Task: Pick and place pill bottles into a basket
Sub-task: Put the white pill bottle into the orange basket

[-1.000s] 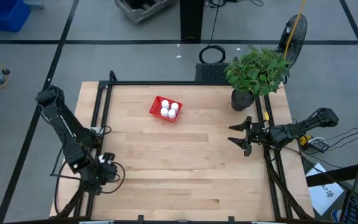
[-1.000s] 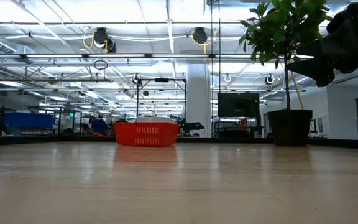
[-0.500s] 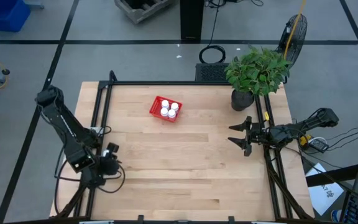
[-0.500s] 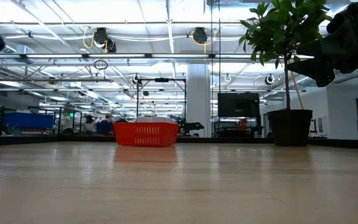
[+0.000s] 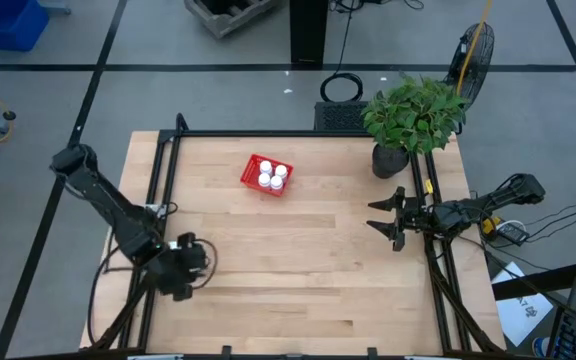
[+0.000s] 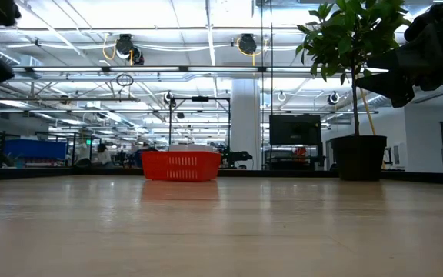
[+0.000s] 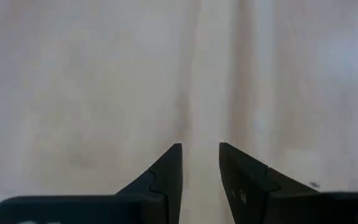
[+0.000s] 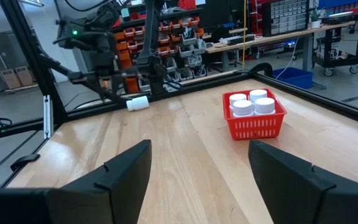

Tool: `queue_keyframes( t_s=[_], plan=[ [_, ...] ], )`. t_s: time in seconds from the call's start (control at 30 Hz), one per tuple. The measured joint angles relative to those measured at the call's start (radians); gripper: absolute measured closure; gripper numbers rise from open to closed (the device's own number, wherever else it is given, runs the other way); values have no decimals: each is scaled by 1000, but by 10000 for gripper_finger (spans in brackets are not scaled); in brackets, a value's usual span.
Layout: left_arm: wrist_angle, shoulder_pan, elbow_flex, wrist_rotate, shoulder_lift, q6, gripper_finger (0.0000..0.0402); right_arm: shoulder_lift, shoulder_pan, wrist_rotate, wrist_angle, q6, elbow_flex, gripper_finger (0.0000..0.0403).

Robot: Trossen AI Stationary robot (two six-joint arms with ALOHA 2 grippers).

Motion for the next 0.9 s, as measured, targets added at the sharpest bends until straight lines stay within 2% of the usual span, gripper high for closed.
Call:
queue_keyframes(
  t_s=[0.13,0.23,0.3,0.4,0.47,0.5,0.57,0.63,0.7,0.9],
  plan=[
    [21,167,0,367,11,169,293,0,0,0,0,0,0,143],
    [10,272,0,514,12,251,293,0,0,0,0,0,0,144],
    [-29,338,1,586,12,212,293,0,0,0,0,0,0,143],
    [-216,427,1,699,13,32,293,0,0,0,-3,0,0,140],
    [-354,470,1,682,11,-142,293,0,0,0,0,0,0,140],
    [-391,478,1,625,9,-219,293,0,0,0,0,0,0,141],
    [-417,483,1,518,10,-393,293,0,0,0,0,0,0,142],
    [-410,493,1,520,10,-530,293,0,0,0,0,0,0,143],
    [-391,496,1,501,10,-596,293,0,0,0,0,0,0,144],
    [-380,502,1,426,10,-604,293,0,0,0,0,0,0,140]
  ],
)
